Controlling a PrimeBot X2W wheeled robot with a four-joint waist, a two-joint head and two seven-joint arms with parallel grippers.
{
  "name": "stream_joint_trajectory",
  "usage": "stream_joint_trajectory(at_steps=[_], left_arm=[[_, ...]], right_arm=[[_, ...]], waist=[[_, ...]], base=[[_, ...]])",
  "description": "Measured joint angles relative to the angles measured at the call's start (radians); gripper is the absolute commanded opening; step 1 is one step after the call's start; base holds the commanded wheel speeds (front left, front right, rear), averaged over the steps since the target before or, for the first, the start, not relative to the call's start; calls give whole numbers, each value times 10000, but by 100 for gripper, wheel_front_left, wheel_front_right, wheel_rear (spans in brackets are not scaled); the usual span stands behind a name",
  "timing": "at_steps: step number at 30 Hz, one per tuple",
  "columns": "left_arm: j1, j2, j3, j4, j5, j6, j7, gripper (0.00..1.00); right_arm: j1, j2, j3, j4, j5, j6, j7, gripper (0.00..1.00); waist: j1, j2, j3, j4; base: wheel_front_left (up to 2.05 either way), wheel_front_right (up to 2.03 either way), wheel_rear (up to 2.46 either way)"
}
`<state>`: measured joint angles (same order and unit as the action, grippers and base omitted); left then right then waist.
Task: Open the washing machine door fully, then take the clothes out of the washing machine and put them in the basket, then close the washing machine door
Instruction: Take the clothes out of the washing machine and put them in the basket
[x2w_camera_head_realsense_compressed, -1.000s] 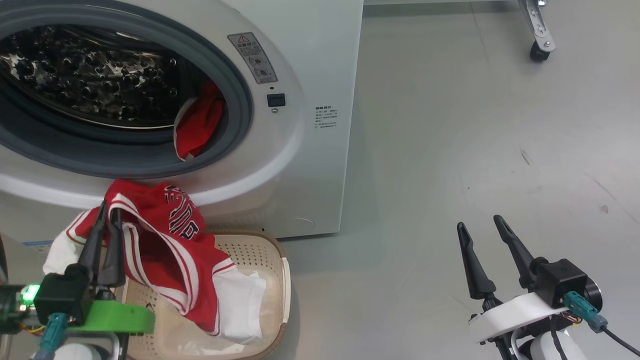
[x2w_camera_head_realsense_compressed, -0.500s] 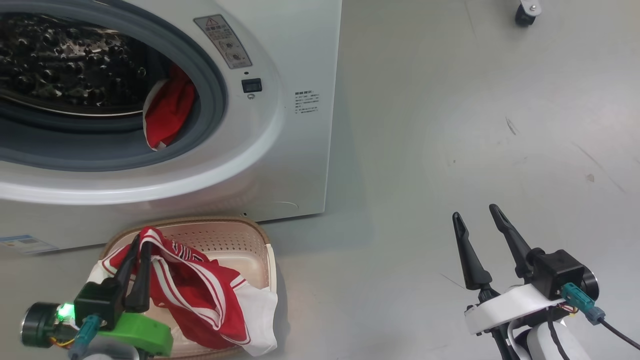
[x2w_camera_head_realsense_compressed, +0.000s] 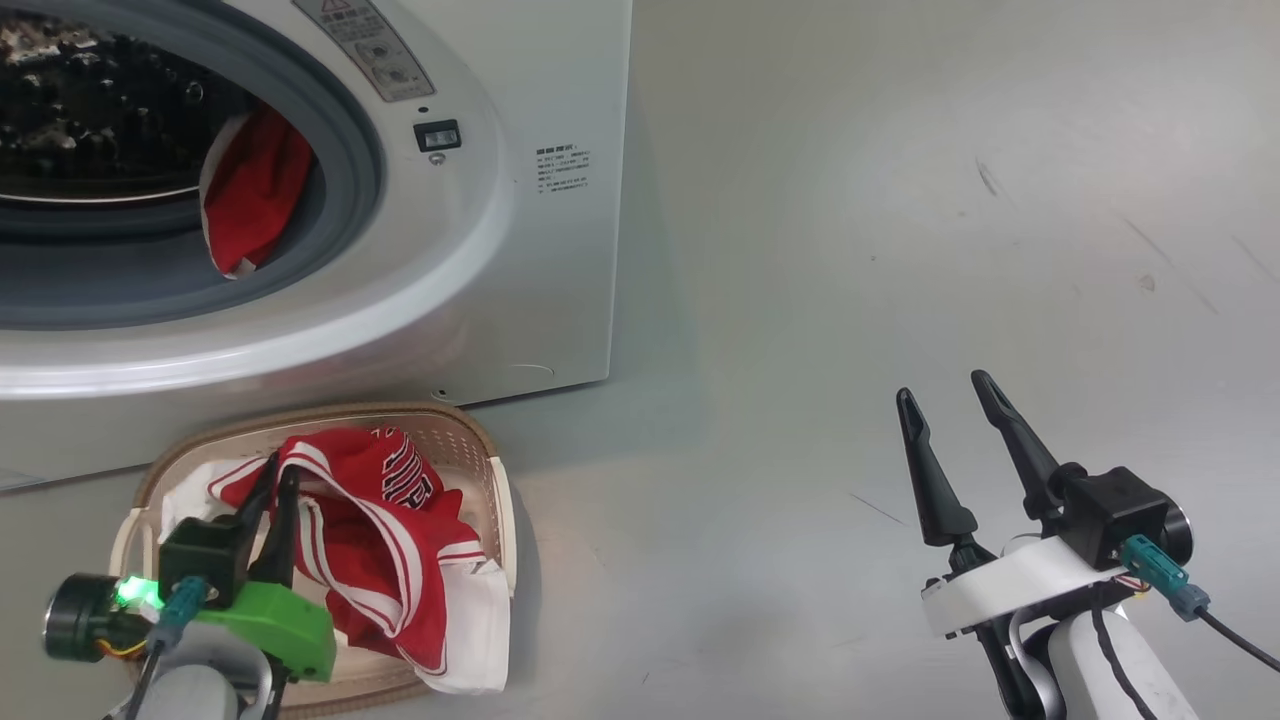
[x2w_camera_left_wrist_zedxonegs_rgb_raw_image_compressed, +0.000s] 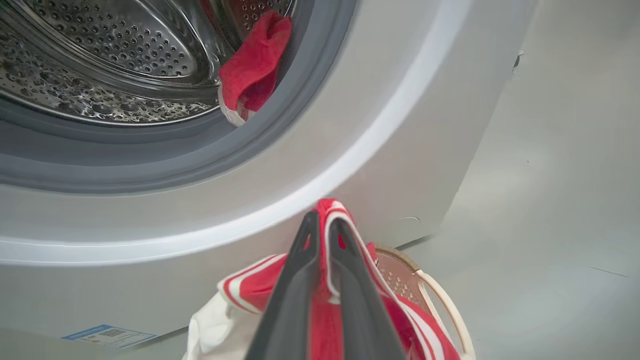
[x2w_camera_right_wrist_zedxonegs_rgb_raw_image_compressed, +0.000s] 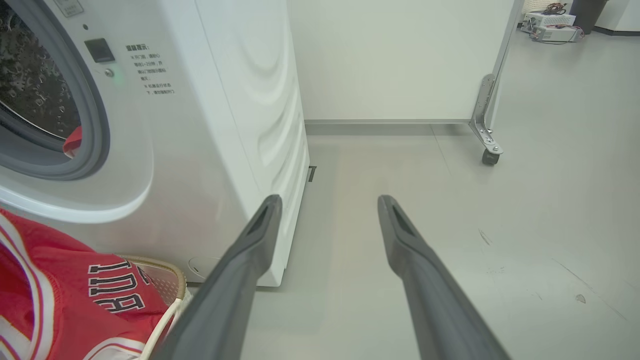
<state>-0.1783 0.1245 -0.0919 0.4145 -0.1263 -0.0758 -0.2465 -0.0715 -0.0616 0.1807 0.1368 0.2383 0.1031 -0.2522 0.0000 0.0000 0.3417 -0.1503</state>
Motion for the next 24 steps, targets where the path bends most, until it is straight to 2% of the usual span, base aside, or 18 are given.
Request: stream_joint_trajectory(at_steps=[12,21,24], left_arm=[[-712,150,851,2192,-602,198,543,0],[-1303,265,963,3480,-752,278,907,0],[-1401,291,1095,3814,-755,462,853,0]], right_arm=[[-152,0,-63,-96,-113,0,0,100],[-303,-4,-54,-127,-240,2,0,100],[-329,-6,-54,-127,-309,2,0,100]], waist=[[0,0,578,-339],[0,0,986,-455],[0,0,1088,-488]], base=[[0,0,0],[0,0,0],[0,0,0]])
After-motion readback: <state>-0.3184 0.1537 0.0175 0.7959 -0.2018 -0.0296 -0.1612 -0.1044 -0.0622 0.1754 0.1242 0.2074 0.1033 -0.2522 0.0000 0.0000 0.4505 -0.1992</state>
